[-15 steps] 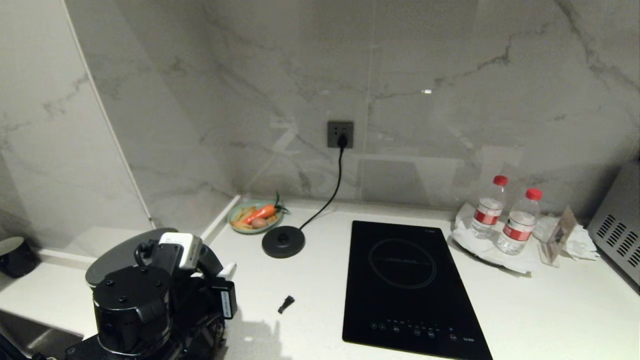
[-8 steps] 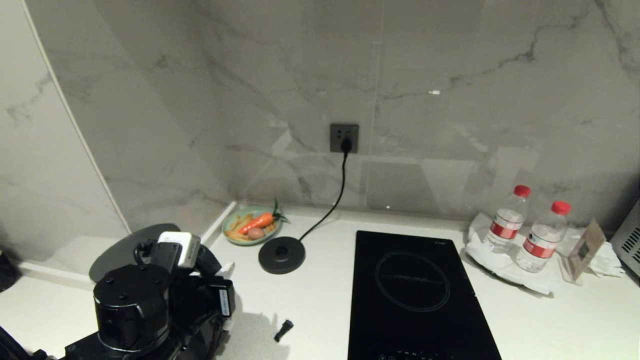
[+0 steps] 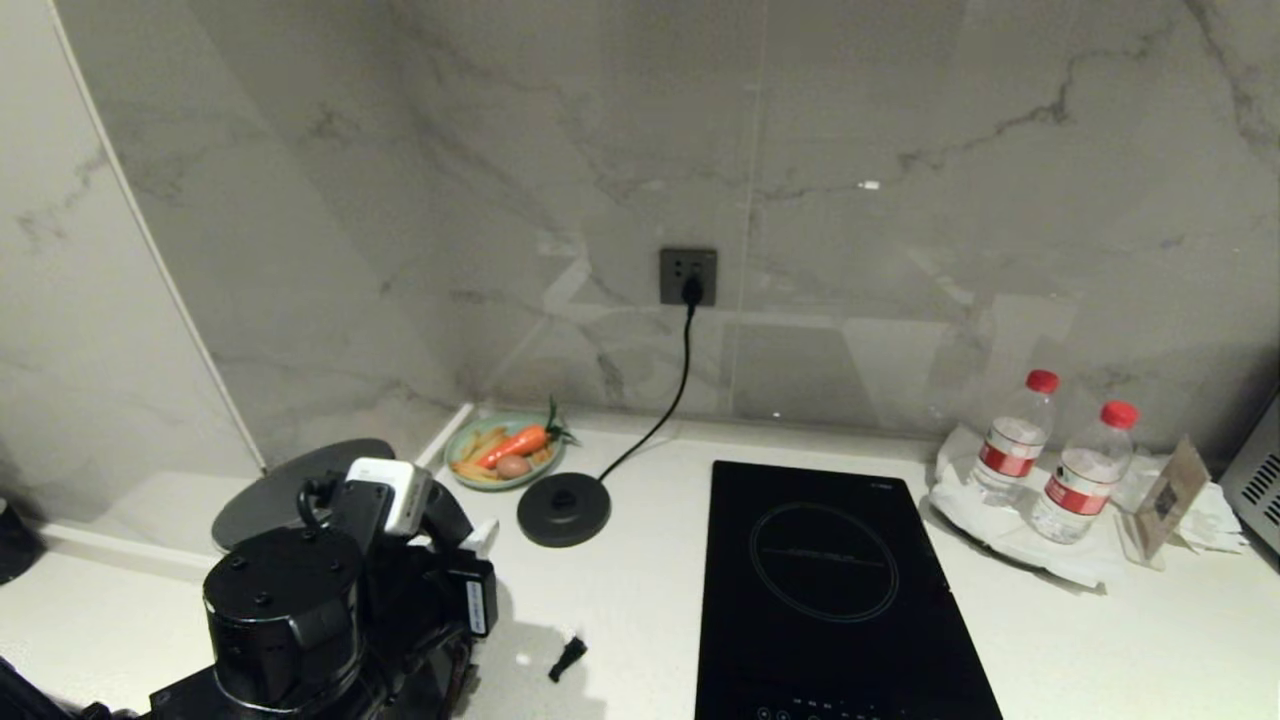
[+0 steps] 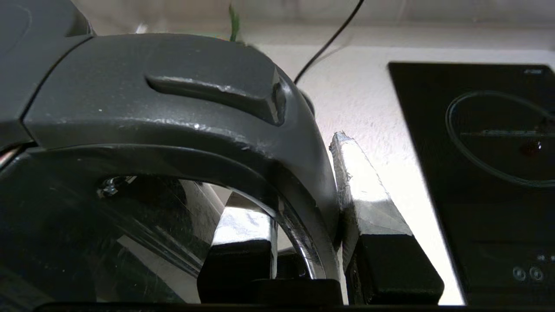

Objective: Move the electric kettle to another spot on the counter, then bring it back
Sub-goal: Place it on the power base

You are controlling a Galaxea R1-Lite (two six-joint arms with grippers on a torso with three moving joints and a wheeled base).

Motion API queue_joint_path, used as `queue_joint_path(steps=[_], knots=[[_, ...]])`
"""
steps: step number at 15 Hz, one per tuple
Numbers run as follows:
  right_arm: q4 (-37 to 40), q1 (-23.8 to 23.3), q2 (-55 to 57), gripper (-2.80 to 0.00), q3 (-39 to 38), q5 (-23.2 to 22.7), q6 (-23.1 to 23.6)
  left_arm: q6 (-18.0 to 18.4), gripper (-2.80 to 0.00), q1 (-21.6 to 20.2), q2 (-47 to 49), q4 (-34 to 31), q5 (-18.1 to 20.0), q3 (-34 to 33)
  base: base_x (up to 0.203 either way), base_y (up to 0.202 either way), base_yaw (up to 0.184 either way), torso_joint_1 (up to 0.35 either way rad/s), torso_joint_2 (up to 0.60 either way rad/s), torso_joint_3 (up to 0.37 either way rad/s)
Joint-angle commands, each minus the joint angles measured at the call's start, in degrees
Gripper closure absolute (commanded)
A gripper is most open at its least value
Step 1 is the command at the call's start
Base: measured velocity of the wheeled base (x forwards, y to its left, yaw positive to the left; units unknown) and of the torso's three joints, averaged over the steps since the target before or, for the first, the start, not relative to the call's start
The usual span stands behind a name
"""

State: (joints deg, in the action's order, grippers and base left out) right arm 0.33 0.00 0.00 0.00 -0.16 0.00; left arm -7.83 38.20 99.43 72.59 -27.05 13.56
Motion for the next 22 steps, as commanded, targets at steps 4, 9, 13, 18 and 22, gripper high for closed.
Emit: queue_joint_path(steps=[4, 9, 13, 18, 22], knots=[[0.0, 0.0, 0.1, 0.00, 0.0, 0.0, 0.0, 3.1, 0.00, 1.3, 1.6, -0.1, -0.1, 7.2, 0.000, 0.000, 0.000, 0.000, 0.00, 0.000], [0.0, 0.0, 0.1, 0.00, 0.0, 0.0, 0.0, 6.9, 0.00, 2.6, 7.5, -0.1, -0.2, 15.2, 0.000, 0.000, 0.000, 0.000, 0.00, 0.000], [0.0, 0.0, 0.1, 0.00, 0.0, 0.0, 0.0, 9.9, 0.00, 2.5, 12.9, -0.1, -0.6, 24.4, 0.000, 0.000, 0.000, 0.000, 0.00, 0.000], [0.0, 0.0, 0.1, 0.00, 0.0, 0.0, 0.0, 14.6, 0.00, 2.9, 21.3, -0.1, -0.8, 37.2, 0.000, 0.000, 0.000, 0.000, 0.00, 0.000], [0.0, 0.0, 0.1, 0.00, 0.0, 0.0, 0.0, 17.6, 0.00, 2.9, 28.5, -0.1, -1.0, 47.1, 0.000, 0.000, 0.000, 0.000, 0.00, 0.000]])
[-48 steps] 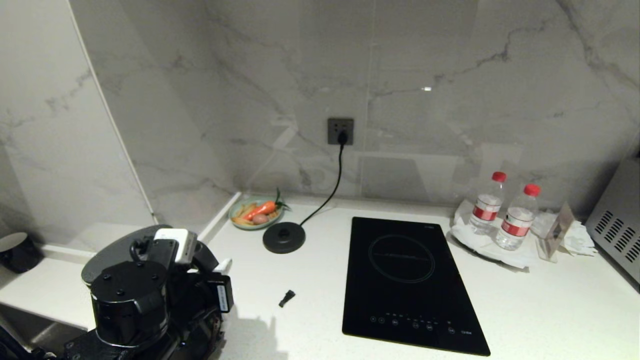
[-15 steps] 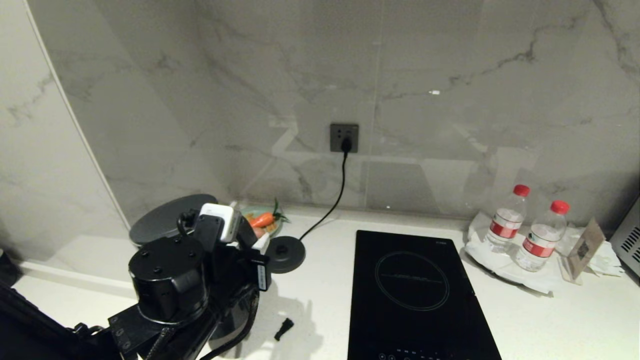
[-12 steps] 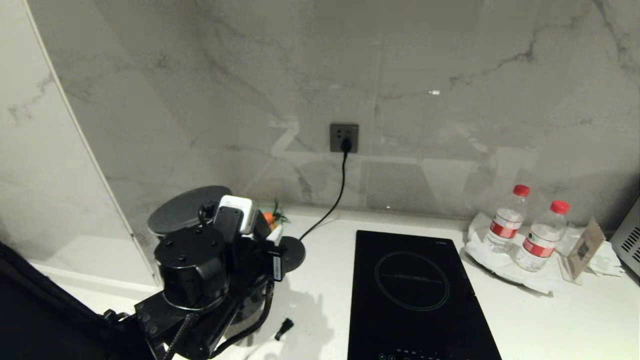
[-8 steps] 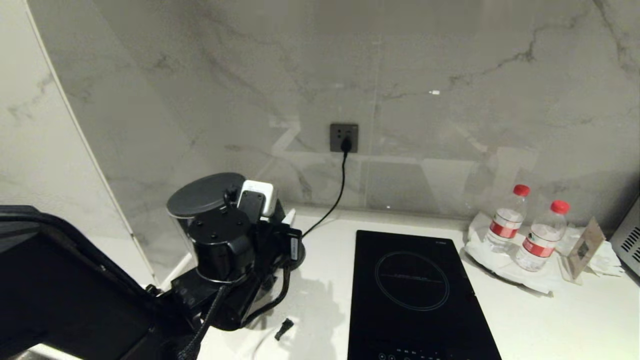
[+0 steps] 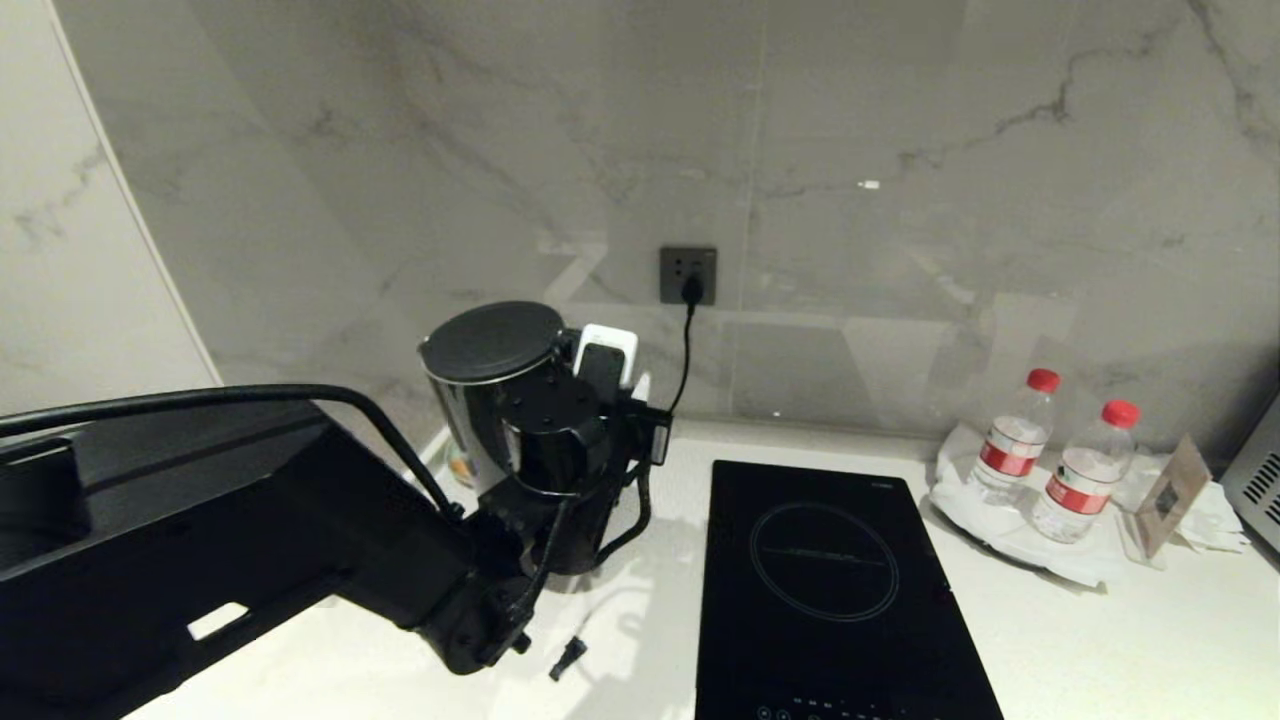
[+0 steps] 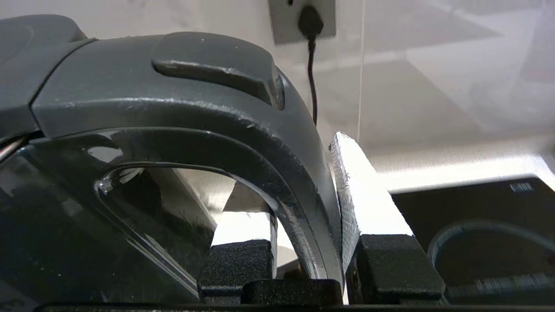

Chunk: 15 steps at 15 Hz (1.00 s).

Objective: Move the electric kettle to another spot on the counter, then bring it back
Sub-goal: Place it on the power base

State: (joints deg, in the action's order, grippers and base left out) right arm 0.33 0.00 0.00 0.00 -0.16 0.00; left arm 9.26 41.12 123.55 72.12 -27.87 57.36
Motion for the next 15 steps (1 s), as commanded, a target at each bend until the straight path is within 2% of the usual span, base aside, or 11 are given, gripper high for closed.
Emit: queue_joint_path(steps=[1, 7, 15], knots=[[0.0, 0.0, 0.1, 0.00, 0.0, 0.0, 0.1, 1.3, 0.00, 0.0, 6.3, 0.4, -0.2, 5.4, 0.000, 0.000, 0.000, 0.000, 0.00, 0.000], [0.0, 0.0, 0.1, 0.00, 0.0, 0.0, 0.0, 5.0, 0.00, -0.3, 15.2, -0.4, -0.2, 17.6, 0.000, 0.000, 0.000, 0.000, 0.00, 0.000], [0.0, 0.0, 0.0, 0.00, 0.0, 0.0, 0.0, 5.2, 0.00, -2.0, 22.1, -5.2, -0.1, 26.9, 0.000, 0.000, 0.000, 0.000, 0.00, 0.000]])
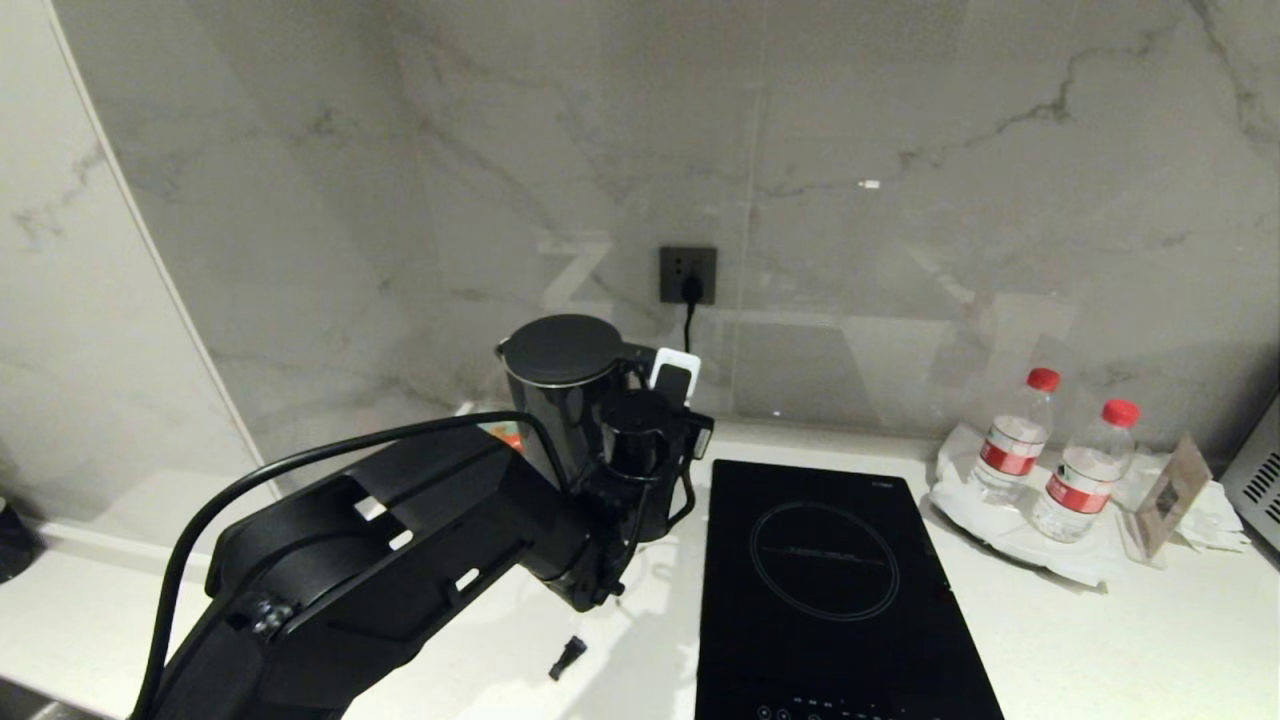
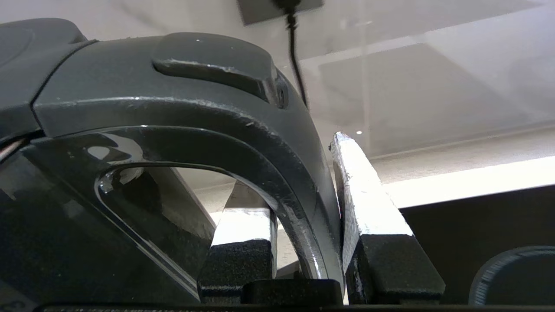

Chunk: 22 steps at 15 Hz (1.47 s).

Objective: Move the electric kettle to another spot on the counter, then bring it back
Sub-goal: Place it on the power base

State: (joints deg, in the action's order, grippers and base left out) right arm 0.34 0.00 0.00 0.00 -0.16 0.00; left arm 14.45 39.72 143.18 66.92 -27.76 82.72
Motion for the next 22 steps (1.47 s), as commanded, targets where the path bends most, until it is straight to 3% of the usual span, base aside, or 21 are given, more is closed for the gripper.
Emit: queue_joint_path(steps=[1, 7, 22], knots=[[0.0, 0.0, 0.0, 0.00, 0.0, 0.0, 0.0, 0.0, 0.00, -1.0, 3.0, -1.0, -0.2, 2.1, 0.000, 0.000, 0.000, 0.000, 0.00, 0.000], [0.0, 0.0, 0.1, 0.00, 0.0, 0.0, 0.0, 0.1, 0.00, -2.9, 8.0, -4.3, -0.3, 9.7, 0.000, 0.000, 0.000, 0.000, 0.00, 0.000], [0.0, 0.0, 0.1, 0.00, 0.0, 0.0, 0.1, 0.0, 0.00, -4.1, 9.8, -7.9, -0.3, 13.1, 0.000, 0.000, 0.000, 0.000, 0.00, 0.000]])
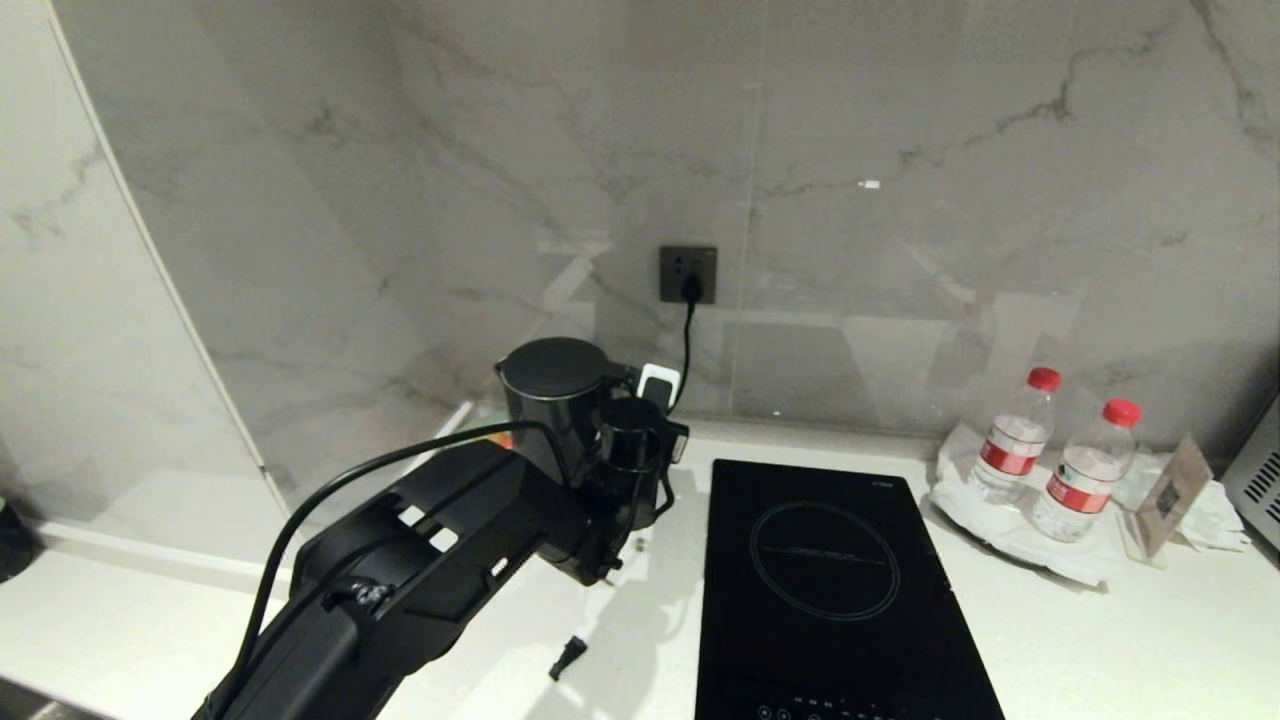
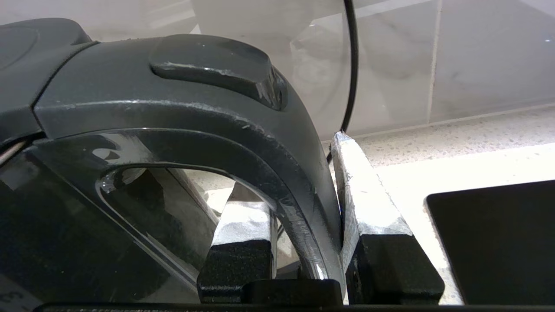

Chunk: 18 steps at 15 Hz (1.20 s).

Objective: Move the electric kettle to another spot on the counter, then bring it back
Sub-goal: Place it on the power base

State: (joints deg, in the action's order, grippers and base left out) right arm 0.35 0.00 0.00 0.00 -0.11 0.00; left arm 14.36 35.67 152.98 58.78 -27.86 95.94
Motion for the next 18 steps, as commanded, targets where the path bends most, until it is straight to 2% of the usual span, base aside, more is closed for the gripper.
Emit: queue_joint_path(steps=[1, 14, 18], knots=[[0.0, 0.0, 0.1, 0.00, 0.0, -0.1, 0.0, 0.1, 0.00, -0.2, -0.1, 0.2, -0.2, -0.1, 0.000, 0.000, 0.000, 0.000, 0.00, 0.000], [0.0, 0.0, 0.0, 0.00, 0.0, 0.0, 0.0, -1.7, 0.00, -1.7, 0.0, -4.0, -0.3, 0.5, 0.000, 0.000, 0.000, 0.000, 0.00, 0.000], [0.0, 0.0, 0.0, 0.00, 0.0, -0.1, 0.0, -3.7, 0.00, -0.6, -0.6, -3.9, -0.4, -0.5, 0.000, 0.000, 0.000, 0.000, 0.00, 0.000]])
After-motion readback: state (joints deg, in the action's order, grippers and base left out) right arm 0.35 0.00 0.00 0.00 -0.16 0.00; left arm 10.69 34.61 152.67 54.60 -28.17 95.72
